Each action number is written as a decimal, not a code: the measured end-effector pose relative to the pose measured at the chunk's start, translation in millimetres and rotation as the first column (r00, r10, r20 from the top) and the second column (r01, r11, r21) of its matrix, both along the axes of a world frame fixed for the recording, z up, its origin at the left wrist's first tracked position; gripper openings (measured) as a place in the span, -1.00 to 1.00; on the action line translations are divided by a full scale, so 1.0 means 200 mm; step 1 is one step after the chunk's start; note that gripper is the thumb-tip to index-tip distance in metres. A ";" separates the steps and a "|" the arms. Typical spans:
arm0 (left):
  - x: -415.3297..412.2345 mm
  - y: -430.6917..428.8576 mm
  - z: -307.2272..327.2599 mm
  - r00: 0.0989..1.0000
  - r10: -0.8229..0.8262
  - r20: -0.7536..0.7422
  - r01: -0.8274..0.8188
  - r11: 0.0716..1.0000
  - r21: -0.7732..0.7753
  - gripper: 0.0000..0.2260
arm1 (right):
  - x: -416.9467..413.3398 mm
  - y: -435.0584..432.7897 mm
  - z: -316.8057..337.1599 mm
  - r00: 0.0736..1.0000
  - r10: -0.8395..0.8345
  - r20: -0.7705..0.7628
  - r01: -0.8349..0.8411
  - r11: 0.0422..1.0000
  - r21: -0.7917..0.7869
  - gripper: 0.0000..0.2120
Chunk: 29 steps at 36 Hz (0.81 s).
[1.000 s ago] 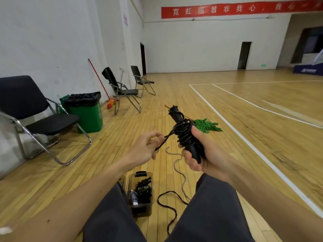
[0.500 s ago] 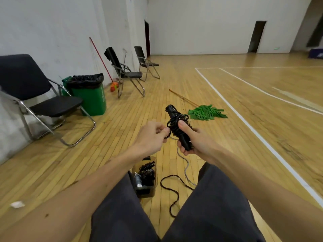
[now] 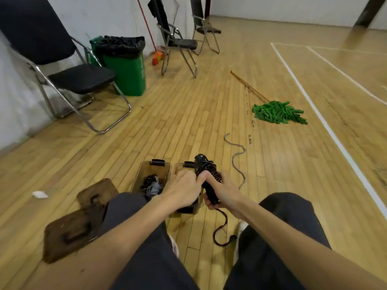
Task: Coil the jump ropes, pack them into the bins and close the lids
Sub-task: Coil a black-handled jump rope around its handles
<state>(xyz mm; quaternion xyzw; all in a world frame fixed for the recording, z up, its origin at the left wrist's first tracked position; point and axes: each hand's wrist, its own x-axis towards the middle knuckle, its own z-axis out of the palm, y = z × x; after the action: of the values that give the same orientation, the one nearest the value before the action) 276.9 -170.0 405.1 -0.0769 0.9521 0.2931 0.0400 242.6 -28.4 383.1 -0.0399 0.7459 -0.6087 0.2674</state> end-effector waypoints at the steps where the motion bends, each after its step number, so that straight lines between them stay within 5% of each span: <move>1: -0.02 -0.03 -0.07 0.999 0.016 0.033 -0.016 1.000 -0.004 -0.45 | -0.03 -0.05 -0.08 0.999 0.002 0.035 -0.003 1.000 0.015 -0.66; 7: -0.17 -0.26 -0.41 0.936 0.099 0.338 -0.121 0.992 0.045 -0.35 | -0.20 -0.36 -0.58 0.960 0.029 0.278 -0.070 0.988 0.138 -0.26; 16: -0.50 -0.77 -0.86 0.774 0.126 0.620 -0.245 0.963 0.110 -0.59 | -0.51 -0.85 -0.94 0.852 0.029 0.522 -0.133 0.978 0.162 -0.53; 20: -0.70 -0.97 -1.08 0.726 0.151 0.671 -0.323 0.936 0.139 -0.65 | -0.72 -1.04 -1.12 0.856 0.058 0.514 -0.194 0.957 0.215 -0.53; 25: -0.90 -1.24 -1.35 0.700 0.212 0.682 -0.439 0.881 0.177 -0.69 | -0.93 -1.27 -1.33 0.813 0.083 0.576 -0.168 0.981 0.097 -0.70; 29: -1.00 -1.39 -1.51 0.668 0.294 0.683 -0.533 0.830 0.164 -0.69 | -1.03 -1.43 -1.48 0.872 0.118 0.476 -0.212 0.966 0.148 -0.70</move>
<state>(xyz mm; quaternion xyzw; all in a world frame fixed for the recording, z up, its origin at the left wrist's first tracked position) 76.0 -448.3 102.5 -0.3800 0.7696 0.4155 0.3012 35.7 -314.8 87.7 0.0692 0.7103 -0.4993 0.4913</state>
